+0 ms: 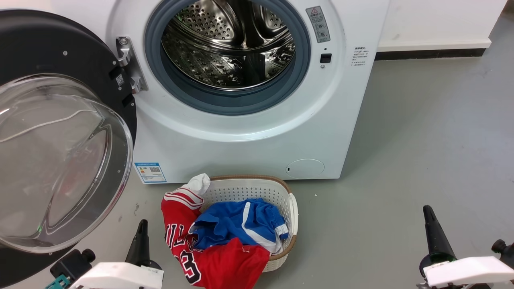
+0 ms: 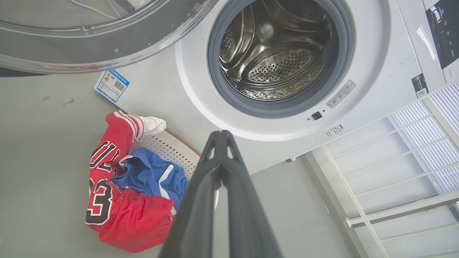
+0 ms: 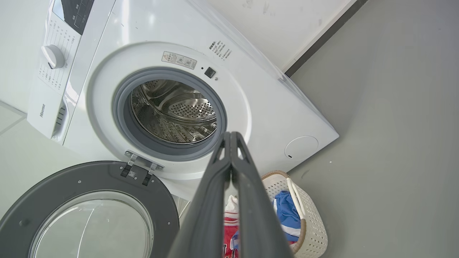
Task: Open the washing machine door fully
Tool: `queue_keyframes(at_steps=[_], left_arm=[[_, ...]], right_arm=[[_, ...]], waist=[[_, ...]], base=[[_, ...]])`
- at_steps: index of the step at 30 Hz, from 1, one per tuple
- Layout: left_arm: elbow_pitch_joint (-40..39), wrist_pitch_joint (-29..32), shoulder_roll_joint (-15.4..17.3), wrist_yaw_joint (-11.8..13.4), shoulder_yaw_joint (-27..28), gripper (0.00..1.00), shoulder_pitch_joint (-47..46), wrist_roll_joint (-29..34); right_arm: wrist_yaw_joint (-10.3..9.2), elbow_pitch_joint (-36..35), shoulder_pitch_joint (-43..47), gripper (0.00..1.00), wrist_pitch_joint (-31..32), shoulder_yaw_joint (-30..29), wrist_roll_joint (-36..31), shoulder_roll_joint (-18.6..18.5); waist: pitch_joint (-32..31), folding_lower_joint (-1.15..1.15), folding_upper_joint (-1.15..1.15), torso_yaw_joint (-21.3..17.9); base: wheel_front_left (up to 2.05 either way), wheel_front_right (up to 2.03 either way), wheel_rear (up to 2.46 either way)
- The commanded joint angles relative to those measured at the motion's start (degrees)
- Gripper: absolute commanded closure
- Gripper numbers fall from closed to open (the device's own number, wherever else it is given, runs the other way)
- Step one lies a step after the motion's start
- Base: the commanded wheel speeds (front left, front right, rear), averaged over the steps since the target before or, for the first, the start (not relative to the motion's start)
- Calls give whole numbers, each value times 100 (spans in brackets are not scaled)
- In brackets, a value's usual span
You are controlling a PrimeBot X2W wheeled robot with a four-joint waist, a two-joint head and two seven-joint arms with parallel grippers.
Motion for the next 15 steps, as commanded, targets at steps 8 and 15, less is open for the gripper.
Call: queue_keyframes(at_steps=[8, 15], left_arm=[[-6, 157, 1, -87, 83, 100, -240, -657], [32, 273, 1, -127, 121, 100, -312, -1129]], right_arm=[[1, 40, -230, 100, 154, -43, 641, -49], [1, 110, -325, 100, 267, -75, 1092, -51]], waist=[[6, 0, 0, 23], [10, 0, 0, 44]], base=[[0, 0, 0], [0, 0, 0]])
